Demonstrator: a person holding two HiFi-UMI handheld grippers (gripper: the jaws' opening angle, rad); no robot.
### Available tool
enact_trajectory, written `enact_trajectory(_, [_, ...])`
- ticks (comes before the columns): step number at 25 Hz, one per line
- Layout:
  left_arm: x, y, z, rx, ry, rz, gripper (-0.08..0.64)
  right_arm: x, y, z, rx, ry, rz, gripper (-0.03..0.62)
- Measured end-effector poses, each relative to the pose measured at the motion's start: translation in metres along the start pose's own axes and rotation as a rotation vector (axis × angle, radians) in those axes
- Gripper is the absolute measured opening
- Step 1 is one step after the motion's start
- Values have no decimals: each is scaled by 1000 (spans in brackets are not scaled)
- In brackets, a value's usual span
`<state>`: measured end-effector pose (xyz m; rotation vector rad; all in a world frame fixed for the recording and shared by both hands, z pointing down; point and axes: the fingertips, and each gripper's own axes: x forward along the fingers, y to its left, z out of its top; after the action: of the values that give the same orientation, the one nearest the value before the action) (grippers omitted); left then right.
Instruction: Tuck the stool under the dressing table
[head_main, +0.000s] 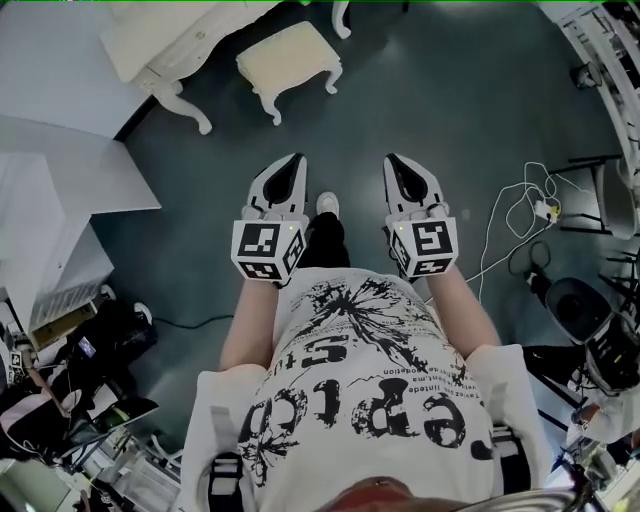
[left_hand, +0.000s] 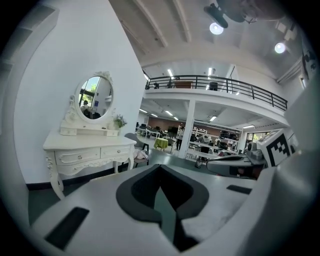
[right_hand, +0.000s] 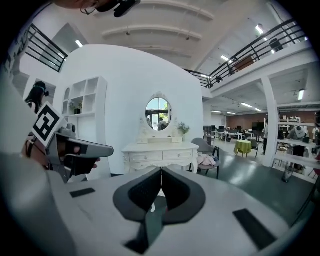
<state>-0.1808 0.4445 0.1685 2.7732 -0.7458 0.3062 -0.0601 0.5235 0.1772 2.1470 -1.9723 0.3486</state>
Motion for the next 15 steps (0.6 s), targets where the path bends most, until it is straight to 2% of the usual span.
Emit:
enact_trajectory(9, [118, 94, 57, -14, 16, 19, 17, 144, -50, 55, -40, 46, 26, 17])
enact_trajectory(15, [155, 133, 52, -61, 67, 104, 17, 211, -67, 62, -64, 93, 115, 17])
